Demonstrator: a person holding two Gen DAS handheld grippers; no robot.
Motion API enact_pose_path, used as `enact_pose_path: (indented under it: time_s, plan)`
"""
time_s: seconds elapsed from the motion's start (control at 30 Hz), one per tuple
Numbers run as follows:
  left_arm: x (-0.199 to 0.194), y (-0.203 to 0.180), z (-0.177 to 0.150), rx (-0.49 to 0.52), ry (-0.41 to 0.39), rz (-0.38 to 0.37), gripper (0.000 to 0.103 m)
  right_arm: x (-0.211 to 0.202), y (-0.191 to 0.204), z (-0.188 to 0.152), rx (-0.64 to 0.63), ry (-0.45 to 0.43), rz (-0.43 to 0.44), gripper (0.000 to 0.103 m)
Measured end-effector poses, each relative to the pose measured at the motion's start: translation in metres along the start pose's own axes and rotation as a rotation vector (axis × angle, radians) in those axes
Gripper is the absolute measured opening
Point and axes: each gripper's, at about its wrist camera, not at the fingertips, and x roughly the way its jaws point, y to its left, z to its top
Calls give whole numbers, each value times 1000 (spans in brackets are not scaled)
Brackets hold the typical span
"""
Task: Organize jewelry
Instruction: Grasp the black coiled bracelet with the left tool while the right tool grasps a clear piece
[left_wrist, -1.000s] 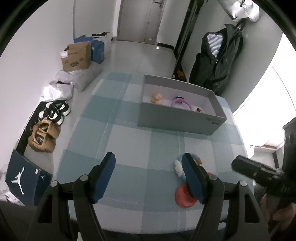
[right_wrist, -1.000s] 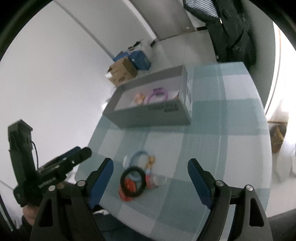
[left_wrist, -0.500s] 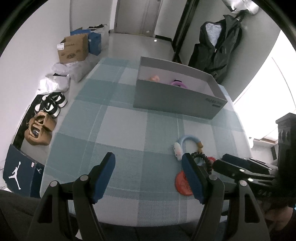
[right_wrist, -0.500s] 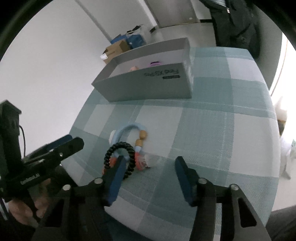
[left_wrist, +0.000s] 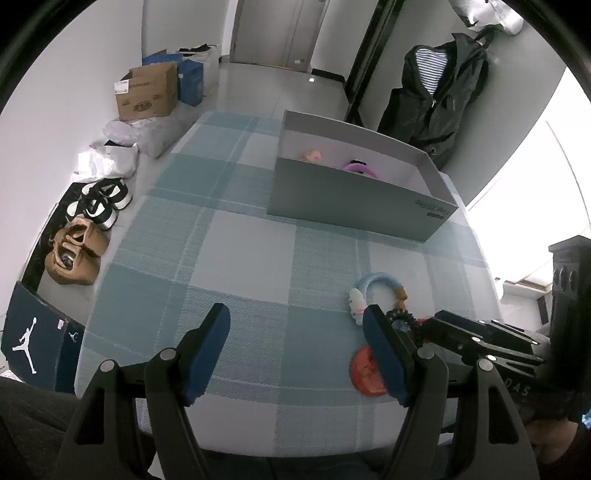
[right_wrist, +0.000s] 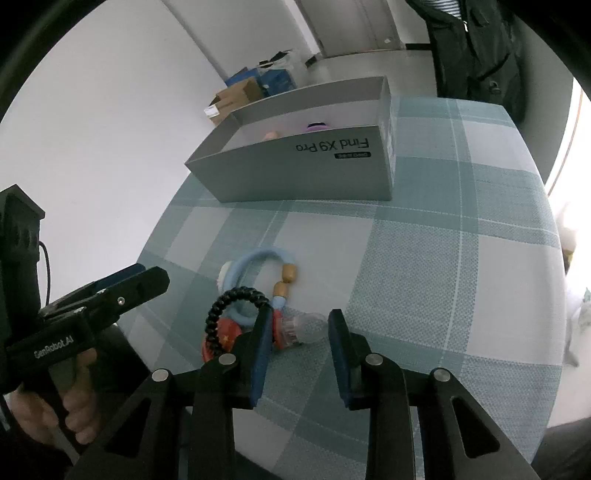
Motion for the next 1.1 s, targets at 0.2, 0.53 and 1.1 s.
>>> enact_pose_path:
  time_s: [0.2,0.53,1.1]
  plan:
    - [-1,-5,-1,28,5,-26,70,-5,-6,3,47,-29,23,29]
    - [-1,-52,-14,213,16,-71,70,-23,-20,10,130,-97,50,29]
    - [23,-84,-27,367,63,74,70,-38,-45,12,209,-136,45,29]
